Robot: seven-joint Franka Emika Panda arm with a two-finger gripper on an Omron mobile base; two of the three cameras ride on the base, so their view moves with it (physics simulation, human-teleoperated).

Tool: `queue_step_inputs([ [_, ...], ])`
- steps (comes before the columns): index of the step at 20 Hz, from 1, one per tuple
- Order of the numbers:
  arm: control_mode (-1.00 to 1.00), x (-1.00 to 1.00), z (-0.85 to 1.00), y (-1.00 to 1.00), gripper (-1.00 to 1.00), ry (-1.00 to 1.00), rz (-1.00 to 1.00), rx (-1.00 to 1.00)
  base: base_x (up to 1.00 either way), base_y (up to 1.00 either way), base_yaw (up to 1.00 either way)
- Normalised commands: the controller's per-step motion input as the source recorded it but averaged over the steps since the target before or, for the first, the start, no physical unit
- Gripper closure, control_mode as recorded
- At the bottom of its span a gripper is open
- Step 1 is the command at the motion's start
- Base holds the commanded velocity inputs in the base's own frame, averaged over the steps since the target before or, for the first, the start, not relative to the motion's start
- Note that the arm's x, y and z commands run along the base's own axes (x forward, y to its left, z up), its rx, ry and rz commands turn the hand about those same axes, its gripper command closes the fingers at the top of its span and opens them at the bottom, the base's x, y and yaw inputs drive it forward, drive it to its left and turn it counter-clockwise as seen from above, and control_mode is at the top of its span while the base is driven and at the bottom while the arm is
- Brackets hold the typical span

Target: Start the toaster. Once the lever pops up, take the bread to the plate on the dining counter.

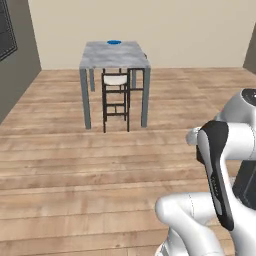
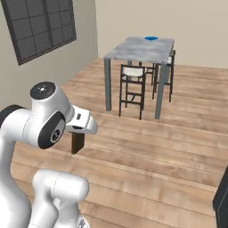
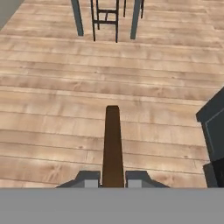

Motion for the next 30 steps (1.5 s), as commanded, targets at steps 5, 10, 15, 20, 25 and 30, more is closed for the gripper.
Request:
queue_step_inputs([
  [5,1.0,0.0,0.0,0.0,1.0,0.0,0.0,0.0,0.64,0.0,0.29],
  [10,1.0,0.0,0.0,0.0,1.0,0.0,0.0,0.0,0.99,-0.15,0.07],
  [15,1.0,0.0,0.0,0.0,1.0,0.0,0.0,0.0,1.0,-0.29,0.01],
  [20,1.0,0.0,0.0,0.0,1.0,0.0,0.0,0.0,1.0,-0.31,0.0],
  [25,1.0,0.0,0.0,0.0,1.0,0.0,0.0,0.0,1.0,-0.39,0.0],
  [30,1.0,0.0,0.0,0.0,1.0,0.0,0.0,0.0,0.99,-0.42,0.0],
])
